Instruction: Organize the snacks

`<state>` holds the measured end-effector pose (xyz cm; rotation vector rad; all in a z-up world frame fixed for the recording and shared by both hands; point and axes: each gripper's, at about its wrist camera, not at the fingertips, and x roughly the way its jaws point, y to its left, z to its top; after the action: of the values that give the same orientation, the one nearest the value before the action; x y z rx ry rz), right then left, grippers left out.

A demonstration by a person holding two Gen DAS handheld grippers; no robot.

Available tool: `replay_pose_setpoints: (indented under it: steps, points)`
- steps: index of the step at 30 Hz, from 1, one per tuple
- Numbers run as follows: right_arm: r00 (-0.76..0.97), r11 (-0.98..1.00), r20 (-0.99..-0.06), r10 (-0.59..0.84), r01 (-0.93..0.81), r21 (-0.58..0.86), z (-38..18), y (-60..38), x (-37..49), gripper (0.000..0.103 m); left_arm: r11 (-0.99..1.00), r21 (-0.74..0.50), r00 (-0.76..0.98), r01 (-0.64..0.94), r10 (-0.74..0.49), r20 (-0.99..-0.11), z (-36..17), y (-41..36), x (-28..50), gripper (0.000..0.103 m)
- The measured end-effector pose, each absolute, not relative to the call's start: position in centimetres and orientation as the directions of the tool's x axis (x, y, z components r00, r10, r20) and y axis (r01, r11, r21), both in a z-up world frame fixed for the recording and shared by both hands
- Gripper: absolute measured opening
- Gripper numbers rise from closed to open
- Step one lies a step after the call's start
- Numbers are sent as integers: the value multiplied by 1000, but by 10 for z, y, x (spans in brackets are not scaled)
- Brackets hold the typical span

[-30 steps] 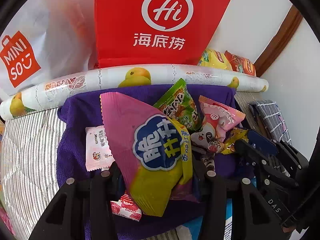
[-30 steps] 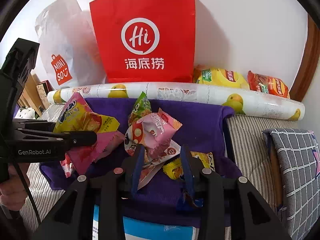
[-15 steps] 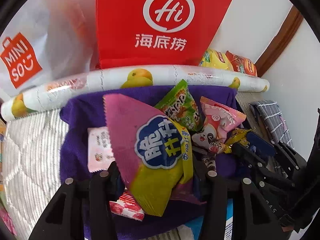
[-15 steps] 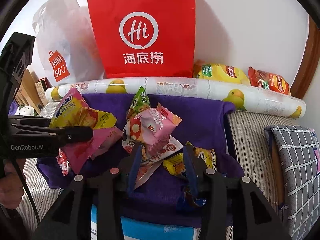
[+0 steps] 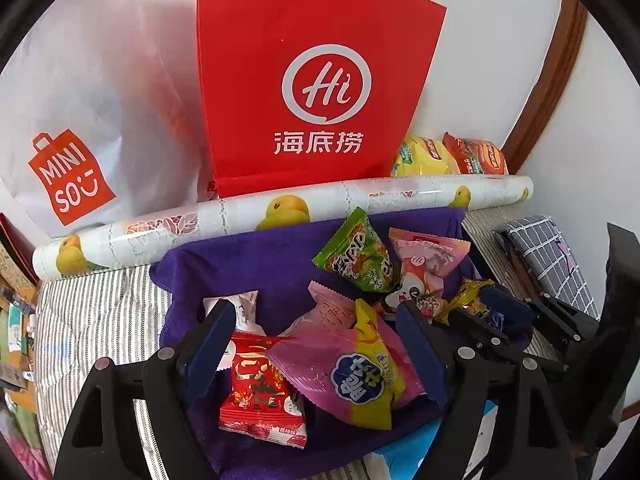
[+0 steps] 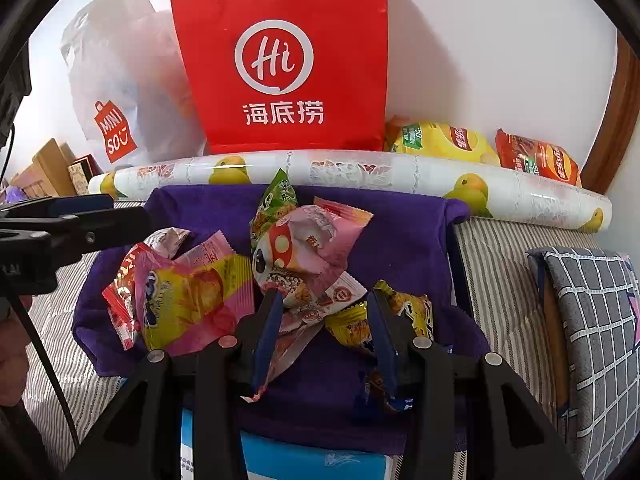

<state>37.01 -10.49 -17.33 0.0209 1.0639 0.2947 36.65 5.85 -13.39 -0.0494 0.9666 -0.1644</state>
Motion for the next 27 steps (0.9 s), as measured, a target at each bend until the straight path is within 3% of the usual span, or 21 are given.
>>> replay_pose_setpoints:
  steps: [6,14,19,27]
  points:
    - [439,957,-858,269,-226,184,-174,-107,371,49,994,-51,542,102,-98,-835,-133,58,367,81]
    - [431,960,-862,266,-198,198,-172,-109,372,50,993,-62,534,104,-109,-839,-126,60,364,81]
    - [434,966,-864,256,-156,207,-162,-112,369,60,990,-70,515,123,-124,-848,-125,55,362,82]
    - [445,985,-881,162,-125,118,-139,-112,350,62,980,-117,485,158,-181,-856,-111,47,351,83]
